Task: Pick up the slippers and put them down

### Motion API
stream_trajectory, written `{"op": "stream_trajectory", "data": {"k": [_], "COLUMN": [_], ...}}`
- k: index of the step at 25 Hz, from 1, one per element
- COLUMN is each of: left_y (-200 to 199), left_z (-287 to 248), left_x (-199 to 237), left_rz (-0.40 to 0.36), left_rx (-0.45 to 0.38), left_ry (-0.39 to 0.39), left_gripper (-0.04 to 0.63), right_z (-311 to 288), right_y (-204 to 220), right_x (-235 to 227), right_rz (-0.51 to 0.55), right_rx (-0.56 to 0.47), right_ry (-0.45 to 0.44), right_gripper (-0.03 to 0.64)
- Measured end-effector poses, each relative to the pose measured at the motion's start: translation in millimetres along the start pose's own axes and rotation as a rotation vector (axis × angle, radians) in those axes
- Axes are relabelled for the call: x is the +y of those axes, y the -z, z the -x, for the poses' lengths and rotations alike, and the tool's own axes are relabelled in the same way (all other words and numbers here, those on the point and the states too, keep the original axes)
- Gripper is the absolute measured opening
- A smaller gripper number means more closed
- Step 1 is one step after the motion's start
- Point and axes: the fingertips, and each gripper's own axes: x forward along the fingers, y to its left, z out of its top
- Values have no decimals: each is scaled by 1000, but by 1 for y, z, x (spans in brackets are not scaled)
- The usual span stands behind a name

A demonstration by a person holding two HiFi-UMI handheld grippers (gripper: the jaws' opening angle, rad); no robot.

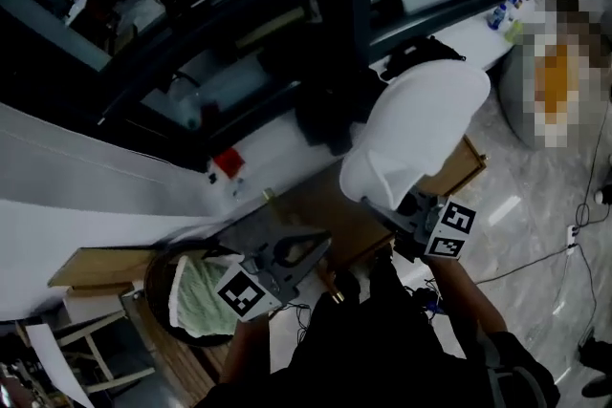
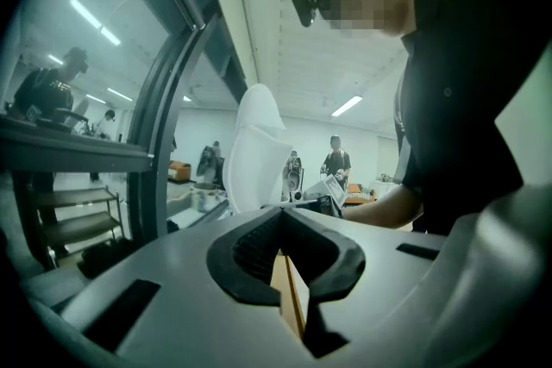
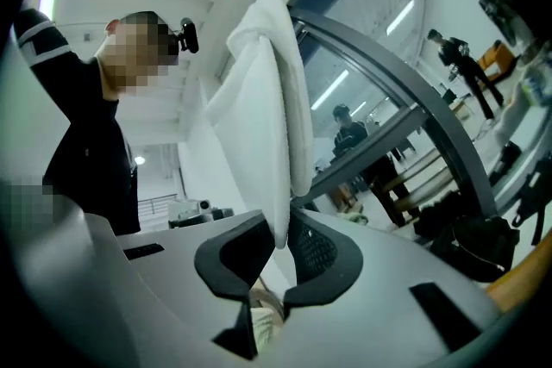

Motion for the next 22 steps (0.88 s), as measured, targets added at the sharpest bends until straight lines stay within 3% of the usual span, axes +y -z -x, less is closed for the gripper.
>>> {"op": "stream_trajectory", "data": {"k": [6, 15, 22], "left_y": [57, 115, 137], "left_z": [-10, -31, -39], "left_x": [1, -2, 2], "left_rz": [138, 199, 237], "left_rx": [74, 155, 157], "left_ry": [41, 108, 123], "left_gripper": [11, 11, 11], "right_z": [20, 50, 58], "right_y": [78, 209, 267], "right_x": [-48, -100, -121], "right_rz": [-246, -632, -828], "right_rx": [-57, -154, -200], "right_ry": [118, 320, 390], "right_gripper": [52, 52, 52]}}
